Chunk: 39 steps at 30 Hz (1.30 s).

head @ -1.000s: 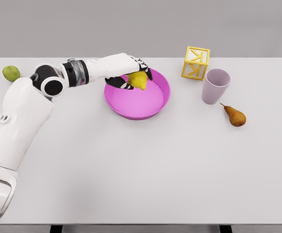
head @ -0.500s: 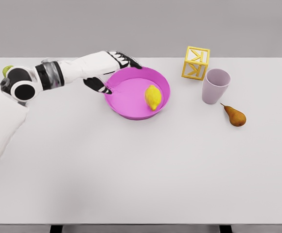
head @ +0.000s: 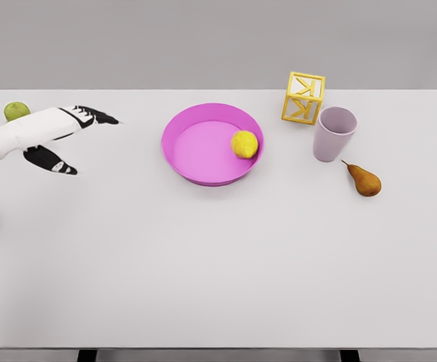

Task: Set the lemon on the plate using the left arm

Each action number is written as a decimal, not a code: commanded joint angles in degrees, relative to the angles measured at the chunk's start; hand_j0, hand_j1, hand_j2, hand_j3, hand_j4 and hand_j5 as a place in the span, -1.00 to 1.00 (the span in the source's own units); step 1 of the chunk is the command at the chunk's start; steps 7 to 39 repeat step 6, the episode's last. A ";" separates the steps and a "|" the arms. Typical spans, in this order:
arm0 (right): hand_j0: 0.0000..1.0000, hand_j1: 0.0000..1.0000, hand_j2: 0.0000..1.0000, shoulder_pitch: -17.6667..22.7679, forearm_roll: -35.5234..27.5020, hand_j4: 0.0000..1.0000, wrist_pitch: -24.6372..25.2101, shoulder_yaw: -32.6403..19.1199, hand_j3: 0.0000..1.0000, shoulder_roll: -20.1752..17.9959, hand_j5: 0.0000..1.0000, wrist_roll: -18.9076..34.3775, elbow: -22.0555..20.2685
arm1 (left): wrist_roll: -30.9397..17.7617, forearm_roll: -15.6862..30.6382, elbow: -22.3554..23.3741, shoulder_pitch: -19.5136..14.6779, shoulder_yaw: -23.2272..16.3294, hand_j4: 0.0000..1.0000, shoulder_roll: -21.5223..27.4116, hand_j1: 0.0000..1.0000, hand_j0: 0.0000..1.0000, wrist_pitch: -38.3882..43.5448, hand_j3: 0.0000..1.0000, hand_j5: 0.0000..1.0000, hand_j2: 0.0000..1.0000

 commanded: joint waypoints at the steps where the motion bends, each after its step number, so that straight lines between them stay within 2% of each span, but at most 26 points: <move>1: 1.00 1.00 1.00 0.00 0.02 1.00 0.00 0.01 1.00 0.01 1.00 0.01 0.05 | 0.03 0.58 0.25 0.00 0.48 1.00 1.27 1.00 1.00 0.17 1.00 1.00 1.00; 39: 1.00 1.00 1.00 0.00 0.02 1.00 0.00 0.01 1.00 0.01 1.00 0.01 0.05 | 0.03 0.58 0.25 0.00 0.48 1.00 1.80 1.00 1.00 0.17 1.00 1.00 1.00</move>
